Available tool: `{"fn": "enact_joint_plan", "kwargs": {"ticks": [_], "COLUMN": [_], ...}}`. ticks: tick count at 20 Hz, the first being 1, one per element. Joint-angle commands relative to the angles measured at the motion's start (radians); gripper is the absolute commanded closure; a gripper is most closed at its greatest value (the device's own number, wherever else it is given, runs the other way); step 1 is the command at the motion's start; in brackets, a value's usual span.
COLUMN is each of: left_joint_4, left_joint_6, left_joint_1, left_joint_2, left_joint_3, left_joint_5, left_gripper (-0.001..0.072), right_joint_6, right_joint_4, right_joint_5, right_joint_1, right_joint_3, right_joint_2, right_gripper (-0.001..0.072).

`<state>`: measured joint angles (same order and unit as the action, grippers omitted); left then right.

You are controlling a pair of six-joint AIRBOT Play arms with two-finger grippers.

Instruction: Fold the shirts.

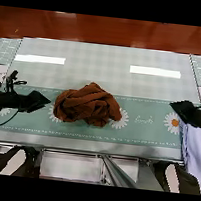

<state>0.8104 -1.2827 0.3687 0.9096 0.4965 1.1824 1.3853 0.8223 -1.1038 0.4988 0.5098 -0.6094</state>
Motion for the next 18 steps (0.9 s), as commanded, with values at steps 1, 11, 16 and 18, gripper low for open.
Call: {"fn": "enact_joint_plan", "kwargs": {"ticks": [1,11,16,18], "left_joint_4": [-0.166,-0.316,-0.314,-0.314], "left_joint_6": [0.179,0.355,0.354,0.354], "left_joint_1": [0.035,-0.199,-0.199,-0.199], "left_joint_2": [0.061,0.202,0.203,0.203], "left_joint_3": [-0.096,0.001,0.043,0.043], "left_joint_5": [-0.013,-0.014,-0.002,0.005], "left_gripper": [0.021,0.0687,0.0687,0.0687], "right_joint_6": [-0.179,-0.261,-0.367,-0.404], "right_joint_4": [-0.2,-0.308,-0.489,-0.534], "right_joint_5": [-0.005,0.111,0.22,0.241], "right_joint_1": [0.032,-0.363,-0.542,-0.594], "right_joint_3": [-0.126,-0.124,-0.121,-0.095], "right_joint_2": [-0.047,-0.403,-0.589,-0.652], "right_gripper": [0.0321,0.0321,0.0321,0.0321]}}
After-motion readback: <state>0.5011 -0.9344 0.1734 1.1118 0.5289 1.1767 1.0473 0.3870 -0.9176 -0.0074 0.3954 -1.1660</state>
